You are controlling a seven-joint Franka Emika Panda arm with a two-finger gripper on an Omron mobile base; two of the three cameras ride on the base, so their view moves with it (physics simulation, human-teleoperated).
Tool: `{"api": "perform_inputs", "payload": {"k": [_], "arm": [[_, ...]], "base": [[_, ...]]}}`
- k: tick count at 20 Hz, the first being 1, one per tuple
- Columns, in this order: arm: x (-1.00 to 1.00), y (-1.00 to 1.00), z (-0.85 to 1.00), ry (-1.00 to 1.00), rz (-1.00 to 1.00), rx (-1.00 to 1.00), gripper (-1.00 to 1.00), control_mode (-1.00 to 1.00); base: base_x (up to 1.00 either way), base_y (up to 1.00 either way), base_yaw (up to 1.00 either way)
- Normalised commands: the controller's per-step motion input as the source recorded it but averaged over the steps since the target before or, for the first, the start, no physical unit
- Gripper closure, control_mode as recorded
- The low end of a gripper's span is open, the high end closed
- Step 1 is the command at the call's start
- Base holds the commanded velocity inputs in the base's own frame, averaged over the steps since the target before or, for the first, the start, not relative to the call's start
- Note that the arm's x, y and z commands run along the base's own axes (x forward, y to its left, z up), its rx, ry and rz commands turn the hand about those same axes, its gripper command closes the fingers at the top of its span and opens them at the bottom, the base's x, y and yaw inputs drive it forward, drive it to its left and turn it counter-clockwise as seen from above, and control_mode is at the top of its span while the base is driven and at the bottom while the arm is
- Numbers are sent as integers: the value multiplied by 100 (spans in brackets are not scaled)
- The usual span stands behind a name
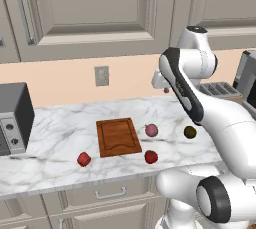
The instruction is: Place the avocado, onion, tomato, and bell pepper on the cutting board.
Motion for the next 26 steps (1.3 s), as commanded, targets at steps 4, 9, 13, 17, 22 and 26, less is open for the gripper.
{"api": "perform_inputs", "payload": {"k": [4, 9, 13, 17, 22, 26], "arm": [[-22, 0, -7, -2, 0, 0, -100, -100], [-45, 3, -21, -3, 2, 0, -100, -100], [-39, 17, -35, 0, 5, 0, -100, -100], [-20, 20, -51, 0, 6, 1, -100, -100], [-2, 16, -64, 0, 5, 1, -100, -100], [0, 8, -65, 0, 5, 2, -100, -100]], "base": [[0, 0, 0], [0, 0, 0], [0, 0, 0], [0, 0, 0], [0, 0, 0], [0, 0, 0]]}}
